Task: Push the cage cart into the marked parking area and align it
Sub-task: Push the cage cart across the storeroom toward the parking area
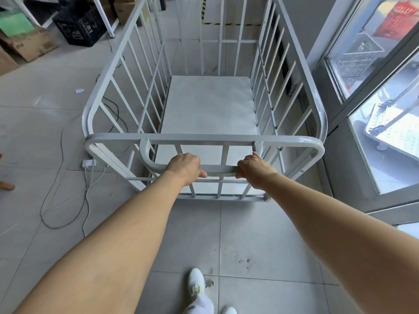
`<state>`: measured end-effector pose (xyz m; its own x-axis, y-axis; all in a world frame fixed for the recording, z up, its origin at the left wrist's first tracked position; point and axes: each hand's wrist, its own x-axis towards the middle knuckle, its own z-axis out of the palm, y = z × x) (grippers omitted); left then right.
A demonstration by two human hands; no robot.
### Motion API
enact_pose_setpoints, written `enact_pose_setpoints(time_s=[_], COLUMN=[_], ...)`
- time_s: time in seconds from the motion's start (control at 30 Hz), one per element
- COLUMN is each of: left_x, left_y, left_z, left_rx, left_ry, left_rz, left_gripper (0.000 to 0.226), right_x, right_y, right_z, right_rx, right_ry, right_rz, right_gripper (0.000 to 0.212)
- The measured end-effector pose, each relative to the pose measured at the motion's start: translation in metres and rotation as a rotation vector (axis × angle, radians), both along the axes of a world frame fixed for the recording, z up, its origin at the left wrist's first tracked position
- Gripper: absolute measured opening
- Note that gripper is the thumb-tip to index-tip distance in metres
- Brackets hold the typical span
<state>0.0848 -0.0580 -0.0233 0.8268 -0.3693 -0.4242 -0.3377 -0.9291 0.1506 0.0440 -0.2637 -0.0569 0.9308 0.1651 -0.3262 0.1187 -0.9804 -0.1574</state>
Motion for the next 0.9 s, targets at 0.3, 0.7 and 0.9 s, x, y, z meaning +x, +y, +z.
enact_pose_setpoints(time_s=[0.3, 0.7, 0.9], left_x=[0.079, 0.185, 0.237], left_y=[-0.028, -0.077, -0.103], left_z=[0.002, 0.002, -0.010], left_rx=[-0.036, -0.038, -0.085], left_ry=[0.018, -0.003, -0.003], left_rz=[0.021, 0.088, 0.164], left_gripper=[0.042, 0.046, 0.057], right_x=[0.073, 0.183, 0.244], right_y=[-0.027, -0.080, -0.118], right_z=[0.005, 0.006, 0.004], right_rx=[-0.035, -0.018, -0.058], right_ry=[0.036, 0.074, 0.064], right_rz=[-0.011, 0.008, 0.052], right_gripper=[0.023, 0.023, 0.024])
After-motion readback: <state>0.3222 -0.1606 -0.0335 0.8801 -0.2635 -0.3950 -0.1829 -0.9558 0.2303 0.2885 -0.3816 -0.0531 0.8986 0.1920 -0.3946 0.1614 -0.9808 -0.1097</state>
